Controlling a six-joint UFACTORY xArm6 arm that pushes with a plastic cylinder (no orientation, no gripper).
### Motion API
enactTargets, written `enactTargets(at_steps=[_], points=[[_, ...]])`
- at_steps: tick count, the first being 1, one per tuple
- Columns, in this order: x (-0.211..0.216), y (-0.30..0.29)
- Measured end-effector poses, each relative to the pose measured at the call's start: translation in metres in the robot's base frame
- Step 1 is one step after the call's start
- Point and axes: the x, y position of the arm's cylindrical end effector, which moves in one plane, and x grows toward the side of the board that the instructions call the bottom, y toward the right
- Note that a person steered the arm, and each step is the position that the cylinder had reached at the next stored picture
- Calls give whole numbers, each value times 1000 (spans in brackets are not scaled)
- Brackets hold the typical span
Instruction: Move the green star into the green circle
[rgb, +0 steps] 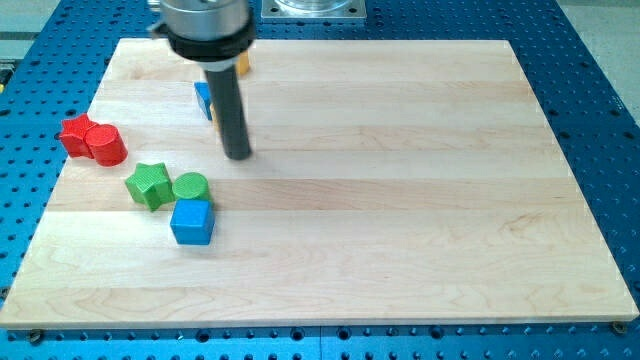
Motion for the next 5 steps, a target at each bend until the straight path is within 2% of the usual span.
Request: enactTargets(at_steps=[2, 3, 4, 5], points=[[132, 4], [163, -40], [161, -133], [130, -147]])
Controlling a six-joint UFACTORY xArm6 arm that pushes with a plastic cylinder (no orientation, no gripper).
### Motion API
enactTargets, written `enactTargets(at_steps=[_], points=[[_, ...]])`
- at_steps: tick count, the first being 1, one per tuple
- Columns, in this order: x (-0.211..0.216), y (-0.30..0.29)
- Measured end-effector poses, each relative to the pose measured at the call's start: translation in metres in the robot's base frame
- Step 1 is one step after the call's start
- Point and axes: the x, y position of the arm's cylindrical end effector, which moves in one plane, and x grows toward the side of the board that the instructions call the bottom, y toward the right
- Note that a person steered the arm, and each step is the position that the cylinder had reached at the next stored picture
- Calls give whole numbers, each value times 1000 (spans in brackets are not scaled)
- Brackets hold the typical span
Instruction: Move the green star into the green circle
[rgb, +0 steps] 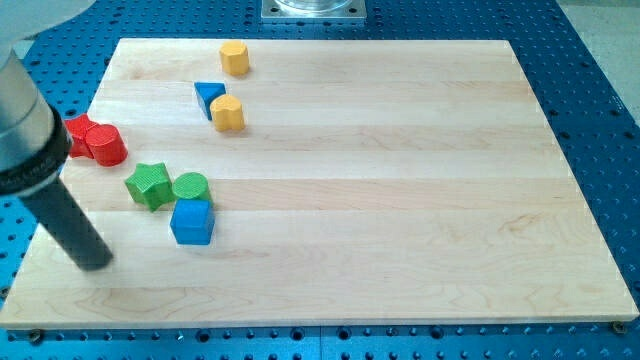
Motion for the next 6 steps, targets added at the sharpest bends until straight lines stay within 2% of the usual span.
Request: enactTargets(at_steps=[1, 4, 6], points=[[-25, -3], [-36, 9], [-73, 9]])
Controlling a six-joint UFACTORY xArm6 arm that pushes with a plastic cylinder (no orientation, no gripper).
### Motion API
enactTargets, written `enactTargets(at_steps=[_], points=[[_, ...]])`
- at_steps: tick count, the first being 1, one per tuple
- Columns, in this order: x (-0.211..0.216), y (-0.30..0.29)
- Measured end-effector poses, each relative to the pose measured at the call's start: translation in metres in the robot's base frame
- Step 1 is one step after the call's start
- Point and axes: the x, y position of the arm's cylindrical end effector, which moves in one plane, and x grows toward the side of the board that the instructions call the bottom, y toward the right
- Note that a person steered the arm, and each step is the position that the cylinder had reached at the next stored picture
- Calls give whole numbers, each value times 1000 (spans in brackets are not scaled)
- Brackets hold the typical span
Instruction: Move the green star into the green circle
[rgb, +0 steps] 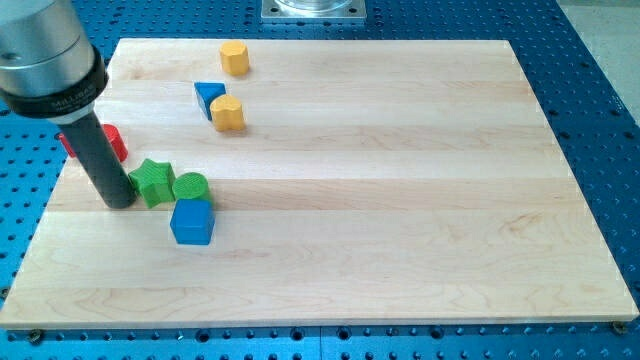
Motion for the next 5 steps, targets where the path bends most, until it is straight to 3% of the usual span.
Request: enactTargets(at_steps=[5], points=[[-42, 43]])
